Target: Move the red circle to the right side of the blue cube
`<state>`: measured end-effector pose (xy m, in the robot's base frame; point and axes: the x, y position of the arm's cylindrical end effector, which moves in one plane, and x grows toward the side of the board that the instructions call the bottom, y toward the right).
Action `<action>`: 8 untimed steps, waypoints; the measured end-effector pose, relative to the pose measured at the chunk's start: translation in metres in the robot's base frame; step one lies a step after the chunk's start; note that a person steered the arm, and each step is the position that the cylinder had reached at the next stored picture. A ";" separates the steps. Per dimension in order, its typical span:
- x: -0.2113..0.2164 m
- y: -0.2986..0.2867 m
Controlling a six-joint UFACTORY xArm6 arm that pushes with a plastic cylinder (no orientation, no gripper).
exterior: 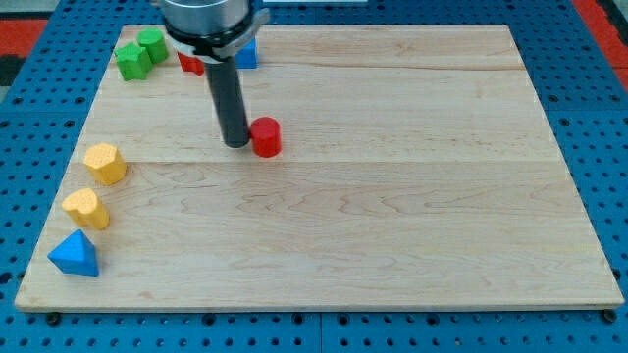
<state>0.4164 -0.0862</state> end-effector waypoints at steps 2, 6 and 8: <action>0.021 0.033; -0.101 0.136; -0.115 0.062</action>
<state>0.3017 -0.0237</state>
